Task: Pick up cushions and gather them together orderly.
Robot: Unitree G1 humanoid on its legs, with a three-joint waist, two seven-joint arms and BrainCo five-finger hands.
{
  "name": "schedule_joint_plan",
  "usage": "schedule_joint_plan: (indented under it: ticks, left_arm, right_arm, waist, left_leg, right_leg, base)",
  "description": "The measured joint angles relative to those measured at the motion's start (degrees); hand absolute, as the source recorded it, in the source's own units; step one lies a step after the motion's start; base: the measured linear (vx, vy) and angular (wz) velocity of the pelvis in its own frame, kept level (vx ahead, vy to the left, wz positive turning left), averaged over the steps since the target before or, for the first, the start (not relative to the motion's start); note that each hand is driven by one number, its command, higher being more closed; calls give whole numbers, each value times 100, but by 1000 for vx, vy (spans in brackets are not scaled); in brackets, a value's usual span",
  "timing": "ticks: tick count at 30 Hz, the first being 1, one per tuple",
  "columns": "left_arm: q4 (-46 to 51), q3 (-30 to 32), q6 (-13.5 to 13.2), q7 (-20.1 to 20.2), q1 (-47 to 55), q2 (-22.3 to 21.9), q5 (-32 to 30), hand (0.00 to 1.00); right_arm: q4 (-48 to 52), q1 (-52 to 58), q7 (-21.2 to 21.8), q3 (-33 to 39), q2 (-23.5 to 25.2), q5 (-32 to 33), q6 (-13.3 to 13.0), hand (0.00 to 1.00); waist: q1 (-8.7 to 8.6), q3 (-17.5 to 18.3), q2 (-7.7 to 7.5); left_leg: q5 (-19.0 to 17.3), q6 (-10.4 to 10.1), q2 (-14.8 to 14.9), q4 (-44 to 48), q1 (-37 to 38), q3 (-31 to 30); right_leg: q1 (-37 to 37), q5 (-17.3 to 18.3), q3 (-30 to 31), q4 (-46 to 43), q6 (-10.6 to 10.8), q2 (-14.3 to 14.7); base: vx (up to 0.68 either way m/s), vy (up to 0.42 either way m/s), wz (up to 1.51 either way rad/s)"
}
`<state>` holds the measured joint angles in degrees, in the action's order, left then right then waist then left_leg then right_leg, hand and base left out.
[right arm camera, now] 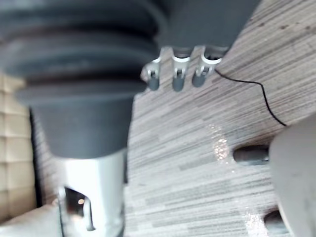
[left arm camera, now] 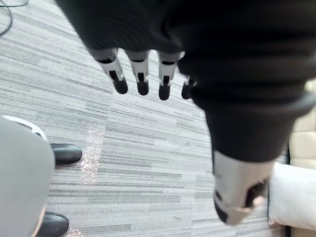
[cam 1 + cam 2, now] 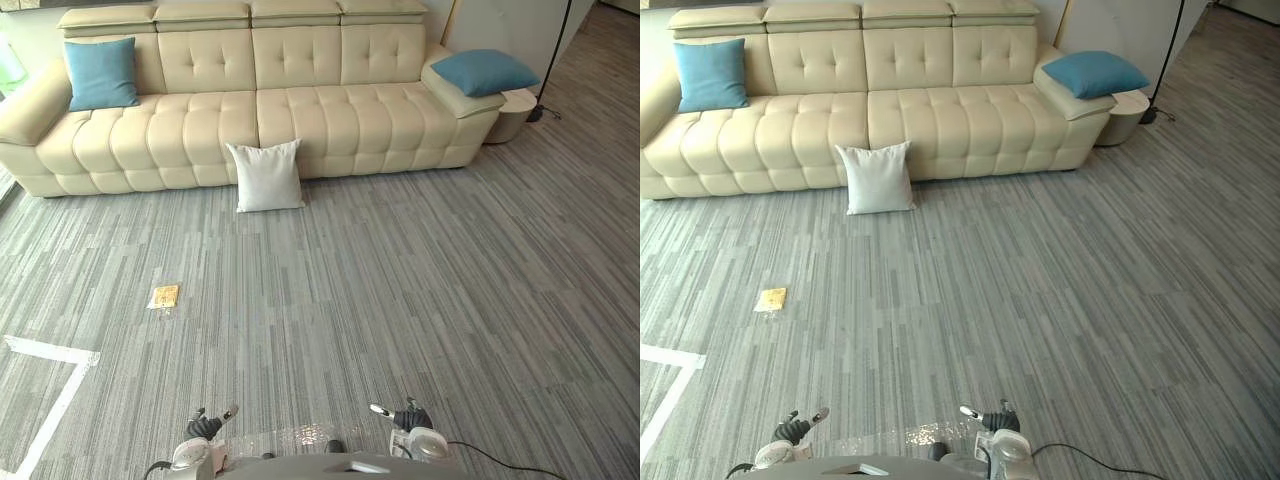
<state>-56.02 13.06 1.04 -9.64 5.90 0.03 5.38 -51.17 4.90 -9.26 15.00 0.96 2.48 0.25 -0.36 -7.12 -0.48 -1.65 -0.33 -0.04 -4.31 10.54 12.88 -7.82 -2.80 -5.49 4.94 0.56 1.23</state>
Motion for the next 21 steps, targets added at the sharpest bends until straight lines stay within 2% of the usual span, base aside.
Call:
schedule_joint_plan:
  ticks: [4,8,21]
  left_arm:
    - [-82,567,29,5,-1,-125,6,0]
    - [-81,870,50,15,-1,-221,7,0]
    - [-88,1100,98,167,-6,-298,-1,0]
  right_arm:
    - [-25,155,0,379,38,441,0,0]
    - [-122,145,2,599,83,432,27,0]
    - [-177,149,32,886,118,380,223,0]
  waist:
    - [39,6,9]
    - [79,54,5]
    - [200,168,14]
  left_leg:
    - [-6,-5,16,-41,44,92]
    - [-3,7,23,-41,53,118]
    - [-9,-1,28,-42,55,131]
  right_leg:
    - [-9,19,19,-33,14,8]
    - [-17,13,16,-36,3,7]
    - [-34,31,-32,-37,8,2]
  base:
    - [-6,-4,-6]
    - [0,0,0]
    - [-21,-10,1]
